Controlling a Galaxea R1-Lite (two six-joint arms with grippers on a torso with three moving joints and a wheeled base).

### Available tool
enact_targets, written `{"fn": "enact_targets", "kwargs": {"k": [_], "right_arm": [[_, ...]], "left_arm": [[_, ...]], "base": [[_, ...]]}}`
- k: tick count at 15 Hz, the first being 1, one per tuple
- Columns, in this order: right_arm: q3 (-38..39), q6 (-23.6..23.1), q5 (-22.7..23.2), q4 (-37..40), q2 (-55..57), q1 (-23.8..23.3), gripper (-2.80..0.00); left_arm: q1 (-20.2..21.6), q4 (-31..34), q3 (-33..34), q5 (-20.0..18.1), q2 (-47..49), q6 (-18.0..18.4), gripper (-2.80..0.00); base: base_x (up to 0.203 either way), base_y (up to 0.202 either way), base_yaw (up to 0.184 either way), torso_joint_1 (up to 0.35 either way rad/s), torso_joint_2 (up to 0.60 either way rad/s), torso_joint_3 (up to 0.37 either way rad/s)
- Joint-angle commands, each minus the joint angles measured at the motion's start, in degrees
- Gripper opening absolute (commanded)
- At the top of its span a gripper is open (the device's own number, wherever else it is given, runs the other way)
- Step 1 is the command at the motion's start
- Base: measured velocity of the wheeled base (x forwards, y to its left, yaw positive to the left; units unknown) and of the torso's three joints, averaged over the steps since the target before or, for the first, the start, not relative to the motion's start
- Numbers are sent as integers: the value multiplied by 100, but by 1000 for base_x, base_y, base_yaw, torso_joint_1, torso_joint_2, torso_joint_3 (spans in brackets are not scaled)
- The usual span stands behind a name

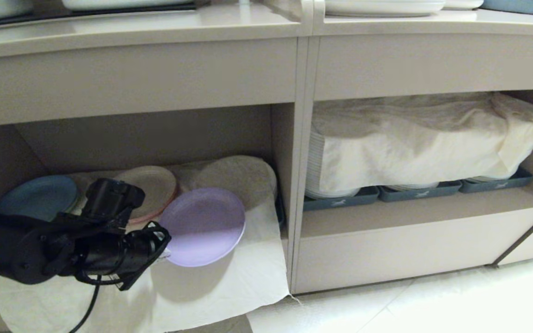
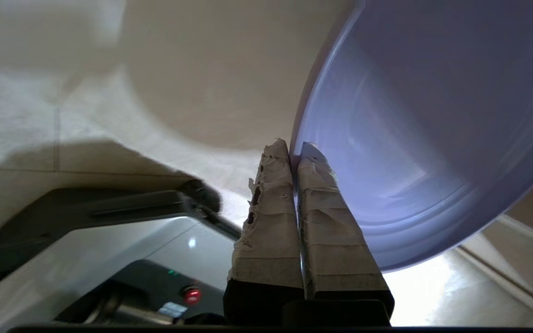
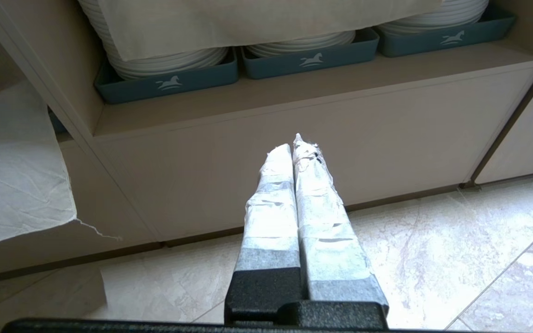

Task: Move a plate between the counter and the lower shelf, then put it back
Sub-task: Put the plate in the cupboard

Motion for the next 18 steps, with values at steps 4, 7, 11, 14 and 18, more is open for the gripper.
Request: {"fn": "enact_targets", "kwargs": {"k": [4, 7, 11, 14, 18], "right_arm": [[0, 2, -2, -4, 9, 6, -280], [0, 2, -2, 1, 5, 6, -280], [0, 2, -2, -4, 0, -2, -280], [0, 2, -2, 4, 0, -2, -280], [0, 2, -2, -4, 0, 6, -280]], "left_arm": [[-85, -9, -474, 21, 280, -272, -280], [-141, -4, -701, 151, 499, -420, -280], [-268, -5, -986, 276, 689, -670, -280], [-323, -4, -1174, 336, 785, -679, -280], [-323, 5, -1399, 428, 898, -679, -280]], "base": [[0, 0, 0, 0, 0, 0], [0, 0, 0, 0, 0, 0], [0, 0, 0, 0, 0, 0], [0, 0, 0, 0, 0, 0], [0, 0, 0, 0, 0, 0]]}}
